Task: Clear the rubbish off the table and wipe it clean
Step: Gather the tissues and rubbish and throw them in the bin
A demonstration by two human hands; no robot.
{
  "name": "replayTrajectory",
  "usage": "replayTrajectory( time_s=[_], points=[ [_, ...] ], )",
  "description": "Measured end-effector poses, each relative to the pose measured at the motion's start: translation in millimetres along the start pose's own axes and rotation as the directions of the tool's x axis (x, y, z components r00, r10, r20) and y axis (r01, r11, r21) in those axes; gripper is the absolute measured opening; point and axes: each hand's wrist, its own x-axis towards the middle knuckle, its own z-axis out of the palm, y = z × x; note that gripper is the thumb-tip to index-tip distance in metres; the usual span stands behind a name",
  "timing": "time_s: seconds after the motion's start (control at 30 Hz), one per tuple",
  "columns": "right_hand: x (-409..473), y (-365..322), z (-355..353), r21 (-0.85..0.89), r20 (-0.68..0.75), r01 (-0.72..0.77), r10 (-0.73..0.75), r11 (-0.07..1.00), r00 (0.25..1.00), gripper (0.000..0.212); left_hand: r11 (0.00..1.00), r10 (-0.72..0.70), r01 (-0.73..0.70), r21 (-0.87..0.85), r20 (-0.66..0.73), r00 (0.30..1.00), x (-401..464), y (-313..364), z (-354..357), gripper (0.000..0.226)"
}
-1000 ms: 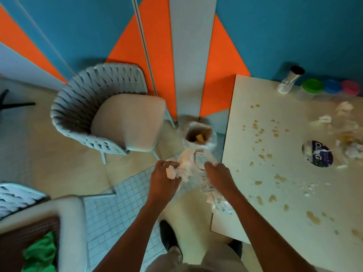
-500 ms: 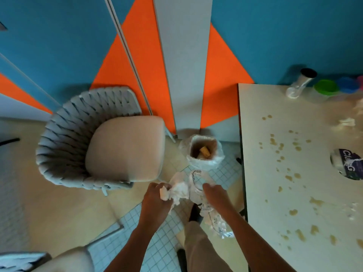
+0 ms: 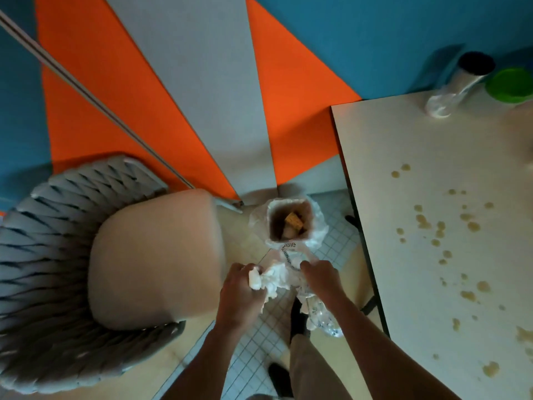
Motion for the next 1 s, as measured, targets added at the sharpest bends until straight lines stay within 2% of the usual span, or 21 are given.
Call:
replayTrajectory(
  time_s=[0.1,0.4,0.47,0.57,0.63,0.77,0.87,0.93,1.0],
  points=[
    [38,-5,2,0.235,-0.05,-0.128,0.144,0.963,0.988,0.025,0.999,0.023,-0.024,0.038,0.037,0.999,40,1,12,0.035],
    [164,9,53,0.39,0.064,-0.242,0.235,0.889,0.97,0.011,0.985,0.078,-0.098,0.14,0.14,0.987,158,-44,80,0.037],
    [201,13,67,0.385,0.027,-0.229,0.237,0.894,0.971,0.009,0.984,0.088,-0.109,0.14,0.149,0.985,188,-60,100,0.036],
    [249,13,83,0.51,-0.018,-0.21,0.255,0.834,0.967,0.028,0.982,0.113,-0.131,0.136,0.134,0.985,228,-78,128,0.032],
    [283,16,95,0.513,-0.059,-0.184,0.248,0.838,0.967,0.037,0.982,0.133,-0.146,0.123,0.108,0.985,257,-90,150,0.03],
    [341,18,103,0.505,-0.218,-0.009,0.137,0.863,0.966,0.043,0.983,0.183,-0.183,0.001,0.053,0.982,308,-107,194,0.034],
    [383,25,118,0.641,-0.266,0.069,0.137,0.765,0.954,0.031,0.973,0.226,-0.226,0.035,0.005,0.974,347,-125,233,0.038],
    [408,32,131,0.724,-0.257,0.094,0.14,0.683,0.956,0.034,0.973,0.222,-0.221,0.064,-0.004,0.975,371,-137,256,0.041],
    [425,35,141,0.764,-0.241,0.095,0.145,0.638,0.96,0.028,0.97,0.235,-0.236,0.058,0.021,0.972,390,-148,279,0.039]
  ],
)
